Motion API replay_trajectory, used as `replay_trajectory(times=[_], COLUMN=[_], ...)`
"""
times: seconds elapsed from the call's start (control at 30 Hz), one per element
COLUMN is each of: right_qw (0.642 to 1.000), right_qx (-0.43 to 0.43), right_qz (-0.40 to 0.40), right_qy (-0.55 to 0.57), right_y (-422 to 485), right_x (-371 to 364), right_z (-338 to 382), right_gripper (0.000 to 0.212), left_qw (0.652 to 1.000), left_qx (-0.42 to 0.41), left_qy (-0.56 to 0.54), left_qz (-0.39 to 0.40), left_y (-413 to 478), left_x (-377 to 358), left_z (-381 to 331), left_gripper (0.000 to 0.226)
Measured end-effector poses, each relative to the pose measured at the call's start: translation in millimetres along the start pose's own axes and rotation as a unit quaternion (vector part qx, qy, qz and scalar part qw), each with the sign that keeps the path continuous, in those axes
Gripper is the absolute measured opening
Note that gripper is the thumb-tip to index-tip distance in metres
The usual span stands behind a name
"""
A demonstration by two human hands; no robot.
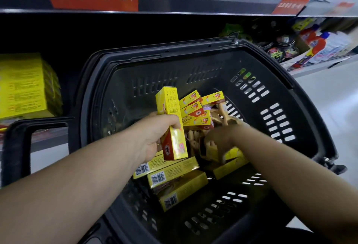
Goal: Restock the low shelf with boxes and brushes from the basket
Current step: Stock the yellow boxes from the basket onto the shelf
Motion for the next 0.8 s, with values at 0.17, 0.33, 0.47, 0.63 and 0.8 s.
replay_trajectory(times=[0.17, 0.33, 0.47, 0.63, 0.8], right_qw=[0.881, 0.687, 0.670, 0.669, 0.805], right_qx=[0.173, 0.253, 0.238, 0.194, 0.059], right_qz=[-0.100, -0.095, -0.084, -0.049, 0.042], right_qy=[0.429, 0.675, 0.698, 0.716, 0.588], right_y=[-51, -57, -52, -29, -11], right_x=[48, 55, 54, 35, 4], right_z=[-26, -8, -2, -2, -18], right_gripper=[0.042, 0.031, 0.047, 0.065, 0.069], left_qw=[1.000, 0.997, 0.994, 0.992, 0.991], left_qx=[-0.001, -0.026, -0.050, -0.054, -0.058], left_qy=[0.004, 0.009, 0.062, 0.106, 0.121], left_qz=[0.028, 0.068, 0.073, 0.052, 0.027], left_y=[-1, -4, -3, 2, 6], left_x=[0, -5, -2, 2, 6], left_z=[-2, -4, -1, 6, 8], left_gripper=[0.036, 0.045, 0.057, 0.047, 0.048])
Point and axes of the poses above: each hand's wrist, its own y-axis towards the middle knuckle, its own x-axis out of the back of the hand, z = x × y, the point moved 3 cm from there along y, towards the middle knuckle, and after that the axes turned 12 degrees about -x, right-handed, at the moved point
